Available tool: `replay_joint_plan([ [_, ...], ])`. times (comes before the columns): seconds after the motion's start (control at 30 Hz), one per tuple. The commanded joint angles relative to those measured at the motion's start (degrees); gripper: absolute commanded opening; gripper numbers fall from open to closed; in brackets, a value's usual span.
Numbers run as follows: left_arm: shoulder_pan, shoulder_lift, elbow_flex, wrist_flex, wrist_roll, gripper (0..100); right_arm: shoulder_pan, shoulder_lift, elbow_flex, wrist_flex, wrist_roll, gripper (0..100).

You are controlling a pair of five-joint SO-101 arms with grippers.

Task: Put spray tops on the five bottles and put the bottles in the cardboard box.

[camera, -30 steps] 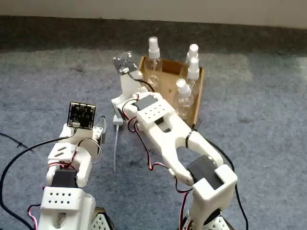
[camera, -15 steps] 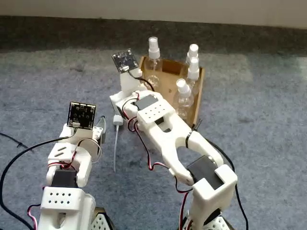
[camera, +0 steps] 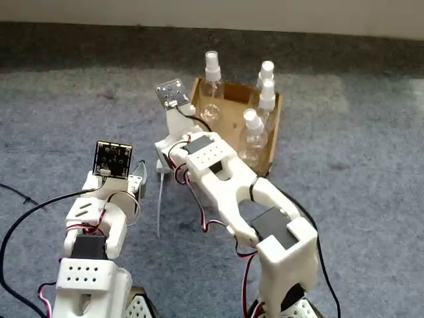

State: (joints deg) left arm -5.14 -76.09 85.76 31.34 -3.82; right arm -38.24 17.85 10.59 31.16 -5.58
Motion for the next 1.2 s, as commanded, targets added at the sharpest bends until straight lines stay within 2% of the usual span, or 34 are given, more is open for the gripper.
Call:
replay_joint_plan([
  [0.0,-0.5,-0.6,-0.2,-1.2,0.2,16,1.5,-0.7,-2.1,-0.8,-0.4,23.8],
  [0.13,-0.5,-0.6,-0.1,-1.2,0.2,16,2.2,-0.7,-1.9,-0.7,-0.4,22.0],
  [0.37,-0.5,-0.6,-0.1,-1.2,0.2,16,2.3,-0.7,-1.7,-0.7,-0.4,6.0],
  [0.67,-0.5,-0.6,-0.1,-1.2,0.2,16,2.5,-1.0,3.1,-0.7,-0.4,5.3],
  [1.17,-0.5,-0.6,-0.1,-1.2,0.2,16,2.5,-1.1,3.4,0.0,-0.2,5.2],
])
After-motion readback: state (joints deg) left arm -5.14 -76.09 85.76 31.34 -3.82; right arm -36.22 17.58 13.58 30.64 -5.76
